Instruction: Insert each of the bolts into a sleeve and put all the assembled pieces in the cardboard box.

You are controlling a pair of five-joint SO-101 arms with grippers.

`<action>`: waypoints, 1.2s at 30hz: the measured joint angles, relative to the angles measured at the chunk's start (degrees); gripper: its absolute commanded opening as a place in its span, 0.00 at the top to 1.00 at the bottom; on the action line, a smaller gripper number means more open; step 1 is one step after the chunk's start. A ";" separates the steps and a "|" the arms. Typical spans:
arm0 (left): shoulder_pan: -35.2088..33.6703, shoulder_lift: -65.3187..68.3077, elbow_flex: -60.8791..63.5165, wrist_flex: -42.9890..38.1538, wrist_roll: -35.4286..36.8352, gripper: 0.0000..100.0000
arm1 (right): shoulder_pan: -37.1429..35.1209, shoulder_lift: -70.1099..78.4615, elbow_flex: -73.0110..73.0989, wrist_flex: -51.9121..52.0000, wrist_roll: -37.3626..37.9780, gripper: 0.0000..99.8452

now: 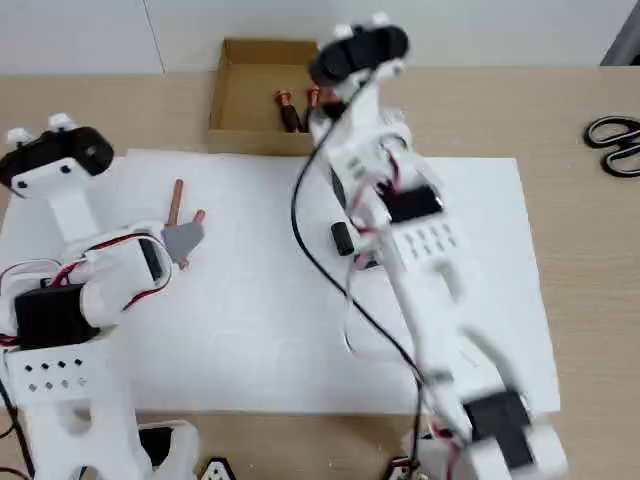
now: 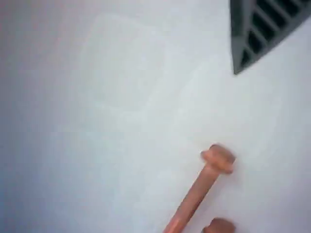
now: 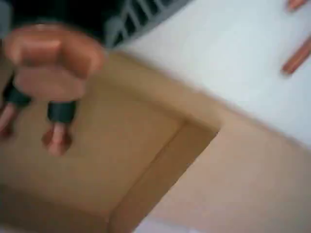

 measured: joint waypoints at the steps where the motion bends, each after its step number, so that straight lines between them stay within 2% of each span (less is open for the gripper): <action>1: -0.62 0.00 0.00 0.70 0.00 0.67 | 0.00 4.22 -2.73 -2.55 0.00 1.00; 10: -4.04 0.00 0.00 4.92 0.00 0.67 | 1.67 37.63 -22.42 -23.30 0.00 1.00; 13: -4.04 0.00 0.00 4.92 0.00 0.67 | 1.85 46.33 -28.31 -26.55 0.00 1.00; 18: -4.04 0.00 0.00 5.01 0.00 0.67 | 1.58 54.95 -34.64 -27.16 0.00 0.99; 24: -4.04 0.00 0.00 5.10 0.00 0.67 | 1.67 58.64 -37.01 -27.25 0.00 0.99; 30: -4.04 0.00 0.00 5.10 0.00 0.67 | 1.76 58.73 -37.19 -27.25 0.00 0.84; 36: -4.04 0.00 0.00 5.10 0.00 0.67 | 2.02 58.73 -42.37 -21.80 0.18 0.83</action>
